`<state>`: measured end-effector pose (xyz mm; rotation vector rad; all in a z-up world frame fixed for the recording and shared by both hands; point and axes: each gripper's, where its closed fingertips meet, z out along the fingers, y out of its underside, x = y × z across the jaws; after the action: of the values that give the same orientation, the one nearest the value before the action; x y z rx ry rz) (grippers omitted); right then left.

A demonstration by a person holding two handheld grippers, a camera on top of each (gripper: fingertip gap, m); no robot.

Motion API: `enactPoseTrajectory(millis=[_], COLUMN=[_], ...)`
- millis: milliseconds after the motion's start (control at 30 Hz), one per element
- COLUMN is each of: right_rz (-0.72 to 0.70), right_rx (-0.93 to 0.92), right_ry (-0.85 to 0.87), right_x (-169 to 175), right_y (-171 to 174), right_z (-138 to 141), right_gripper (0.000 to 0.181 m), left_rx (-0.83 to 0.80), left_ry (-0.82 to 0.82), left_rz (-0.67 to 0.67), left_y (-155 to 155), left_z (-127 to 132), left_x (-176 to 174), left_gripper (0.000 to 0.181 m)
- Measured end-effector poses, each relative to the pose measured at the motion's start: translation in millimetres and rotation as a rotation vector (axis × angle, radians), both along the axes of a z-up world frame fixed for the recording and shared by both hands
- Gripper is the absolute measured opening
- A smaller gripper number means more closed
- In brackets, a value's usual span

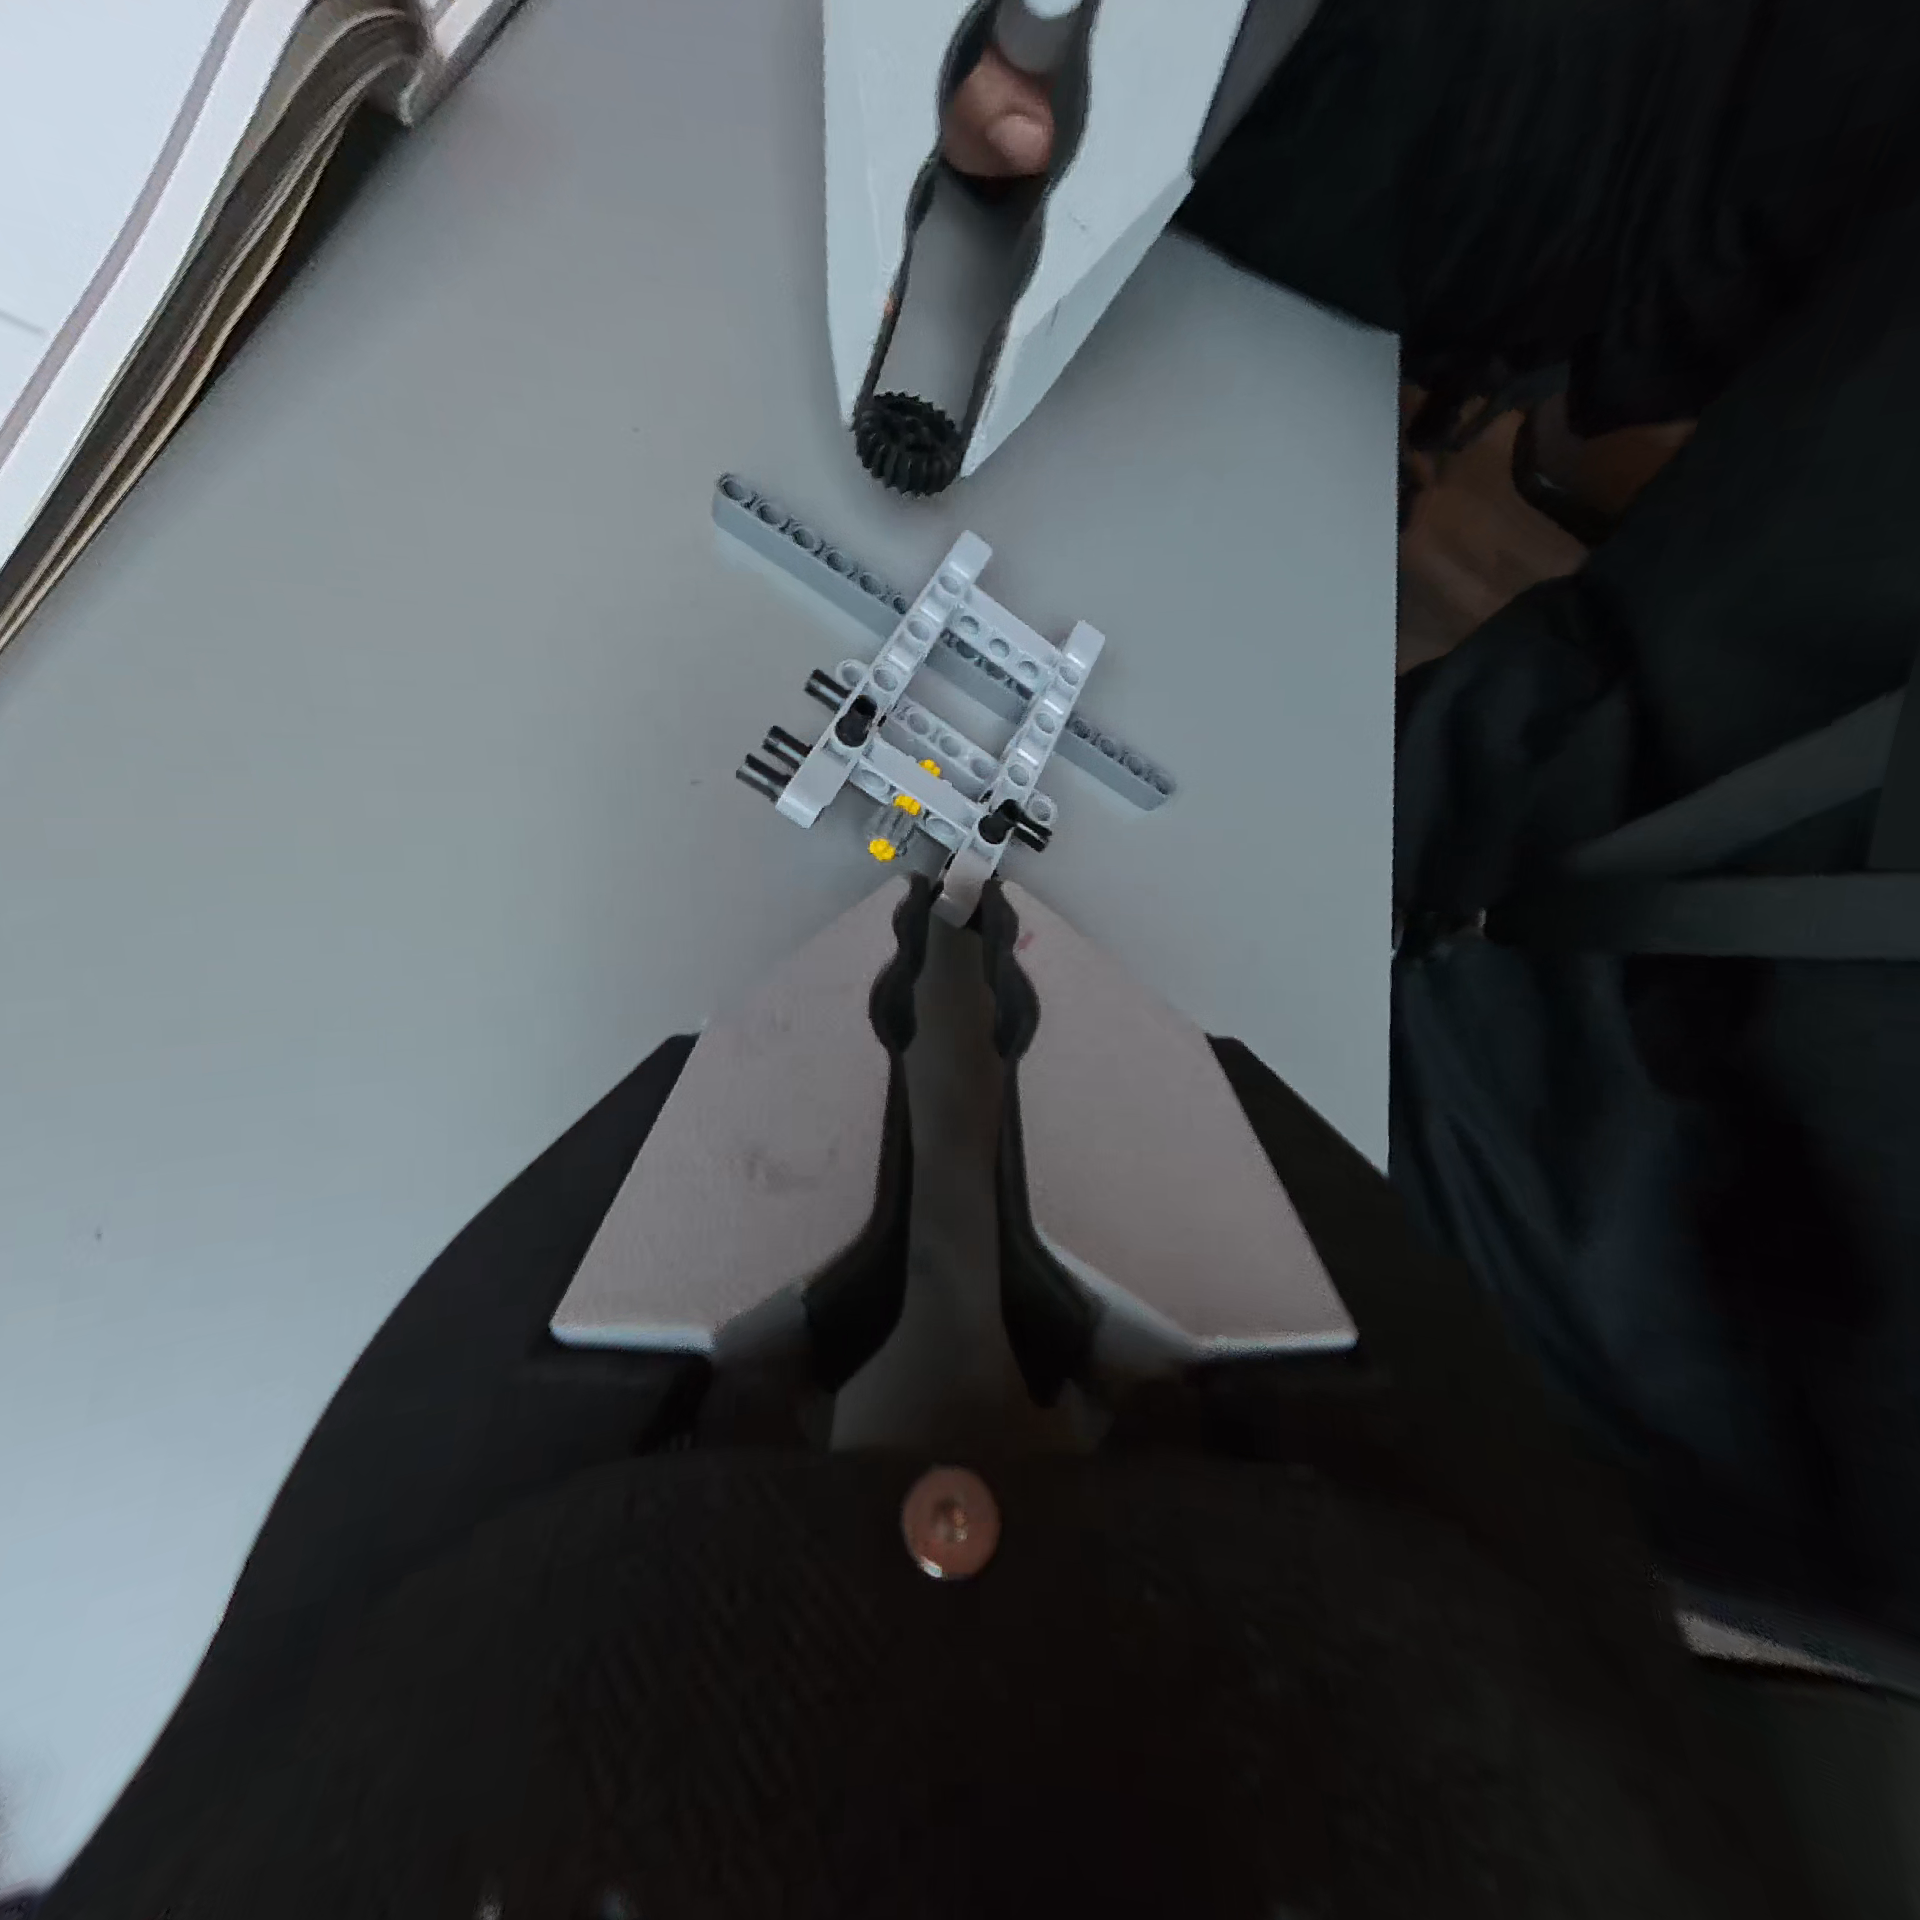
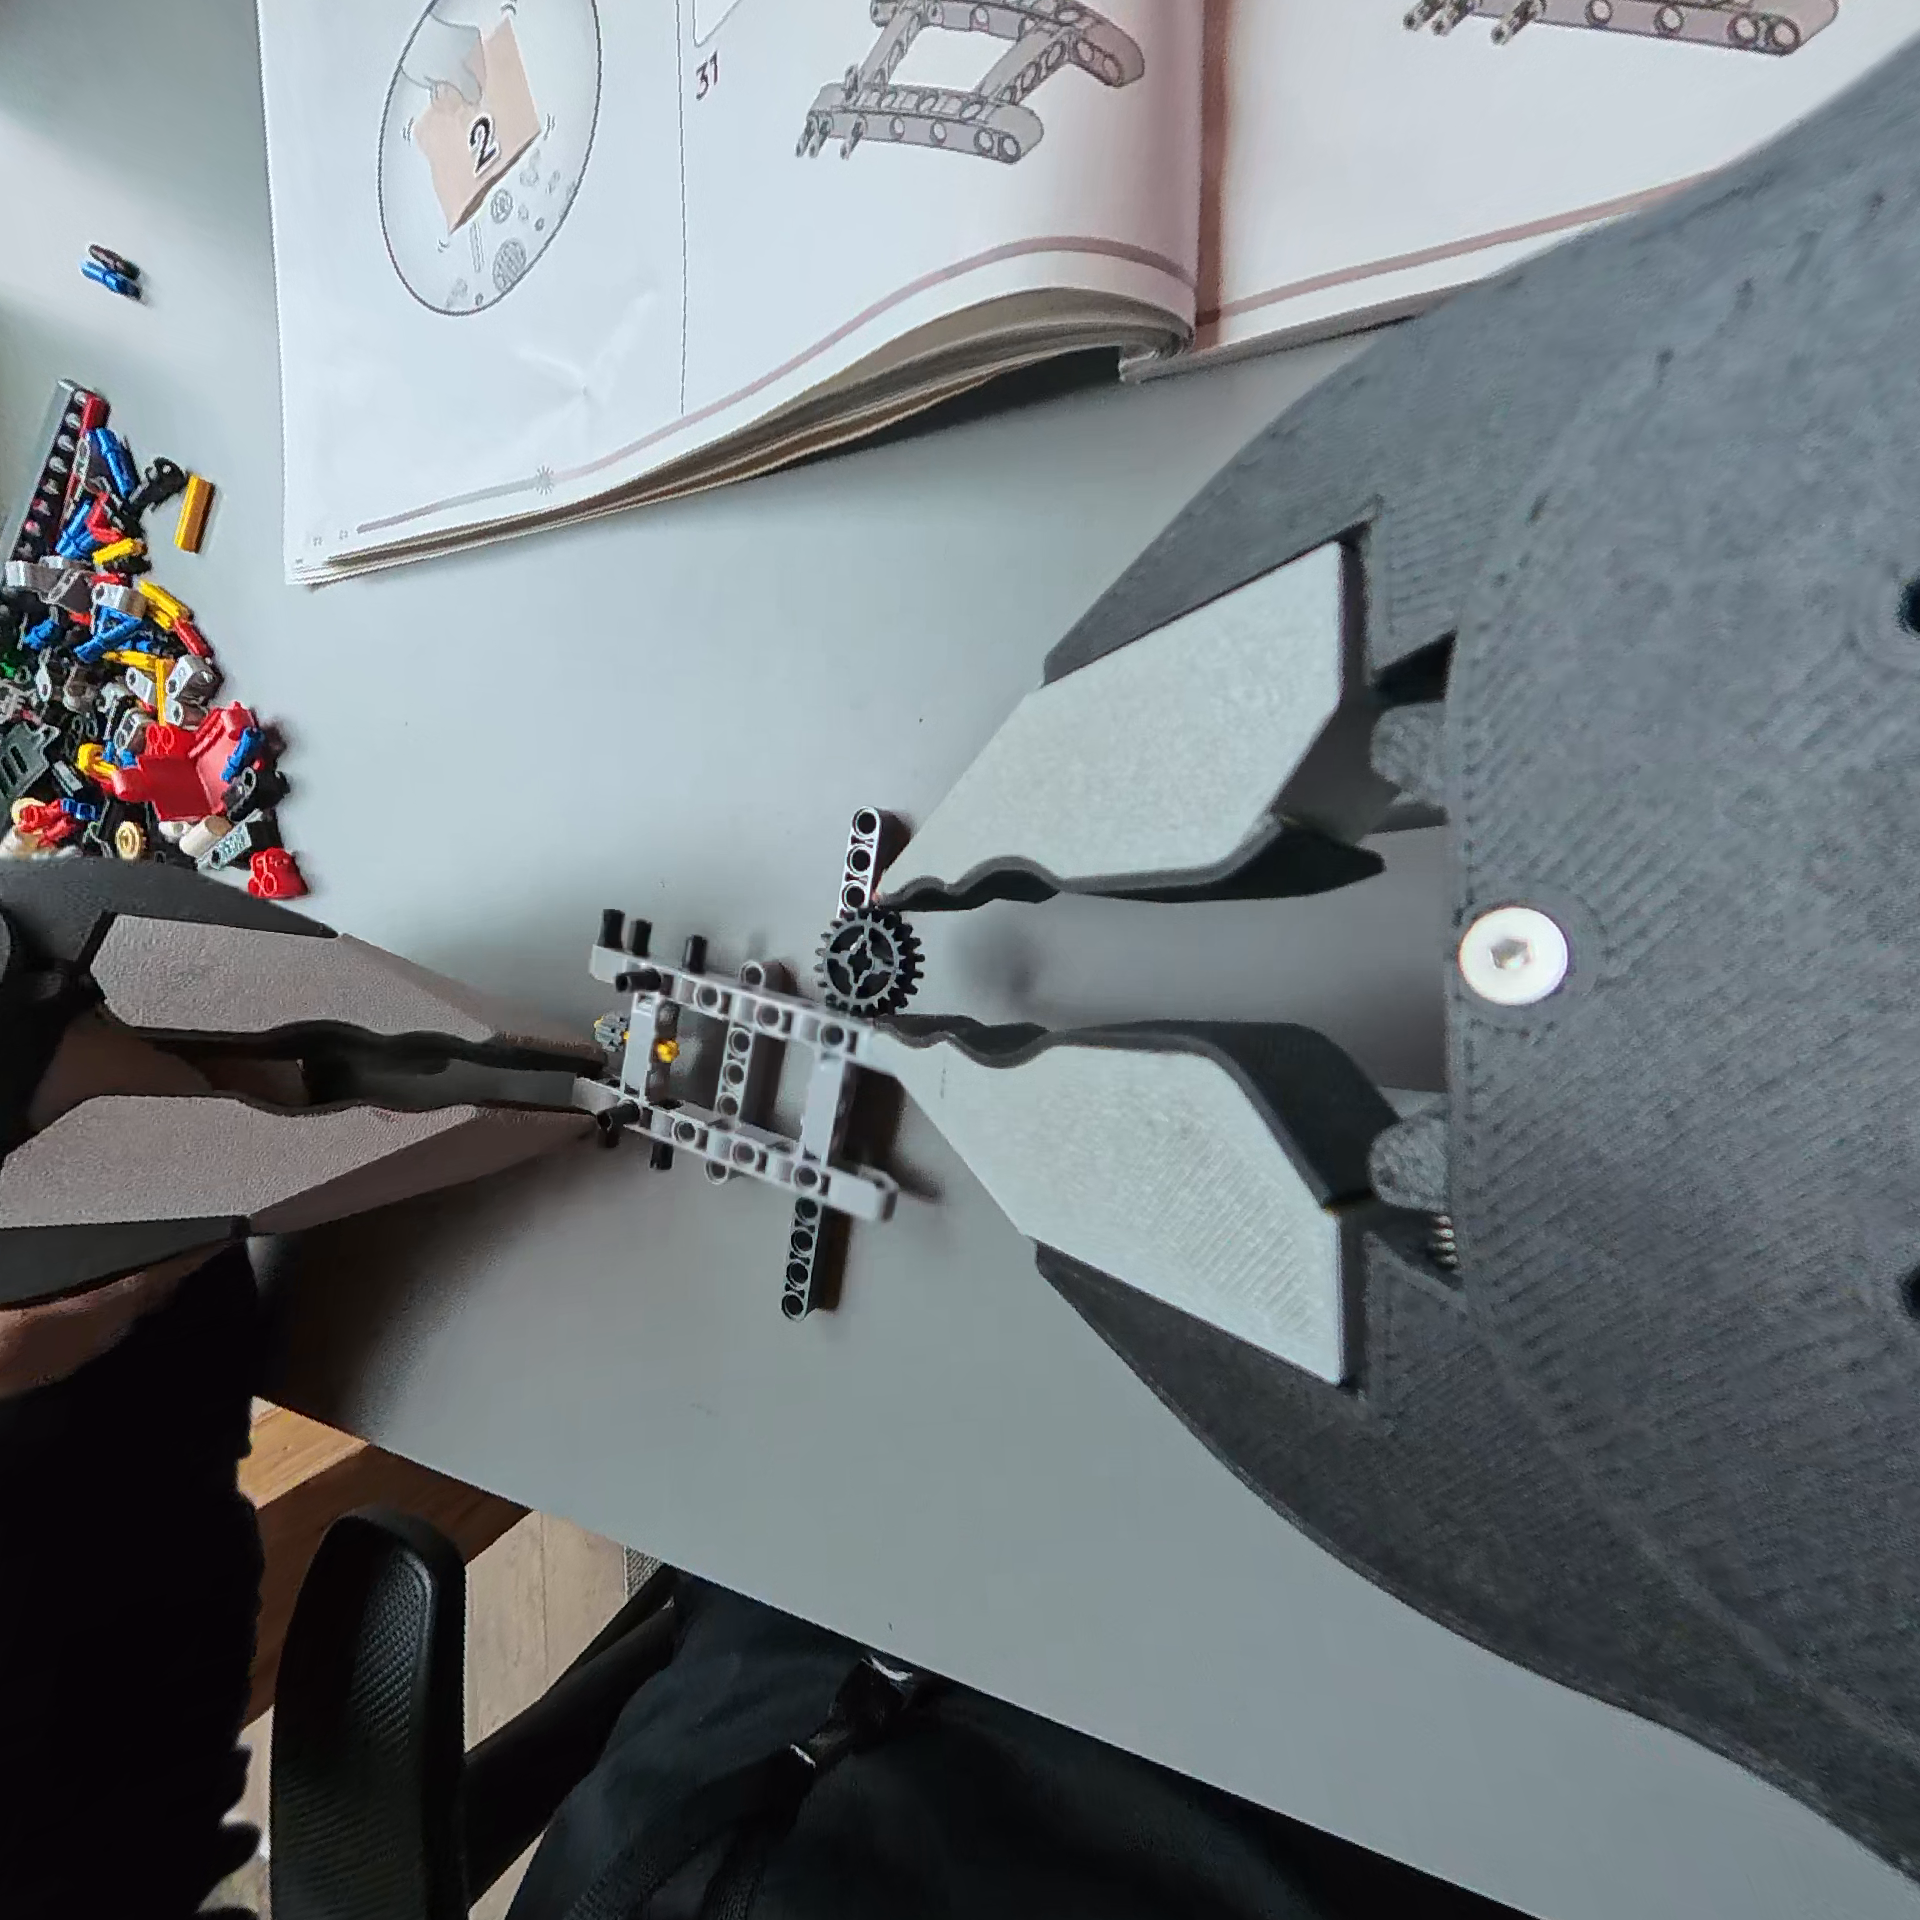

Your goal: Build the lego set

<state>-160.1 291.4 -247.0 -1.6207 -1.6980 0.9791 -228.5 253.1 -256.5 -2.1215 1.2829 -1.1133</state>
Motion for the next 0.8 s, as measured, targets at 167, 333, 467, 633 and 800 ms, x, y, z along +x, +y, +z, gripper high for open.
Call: enactPoseTrajectory(millis=[167,333,467,633,800], right_rz=[0.000,0.001,0.011,0.016,0.035], right_rx=[-0.006,-0.007,-0.009,0.000,0.016], right_ry=[-0.013,-0.002,0.016,0.027,-0.007], right_x=[-1.2,-3.4,-6.7,-14.9,-21.8], right_y=[-0.2,-2.6,-7.8,-14.3,-21.7], right_z=[-2.4,1.4,8.4,13.5,8.1], right_gripper=[0.016,0.016,0.016,0.016,0.016], left_rx=[-0.041,-0.017,-0.051,-0.048,-0.038], left_ry=[-0.006,0.000,-0.021,-0.020,-0.016], left_rz=[0.077,0.098,0.084,0.105,0.098], left_y=[-5.2,-5.4,-8.0,-5.0,-6.6], left_z=[-3.1,-3.4,-2.1,-2.3,-2.4], left_x=[1.6,1.9,1.9,0.6,0.5], left_gripper=[0.007,0.007,0.009,0.019,0.008])
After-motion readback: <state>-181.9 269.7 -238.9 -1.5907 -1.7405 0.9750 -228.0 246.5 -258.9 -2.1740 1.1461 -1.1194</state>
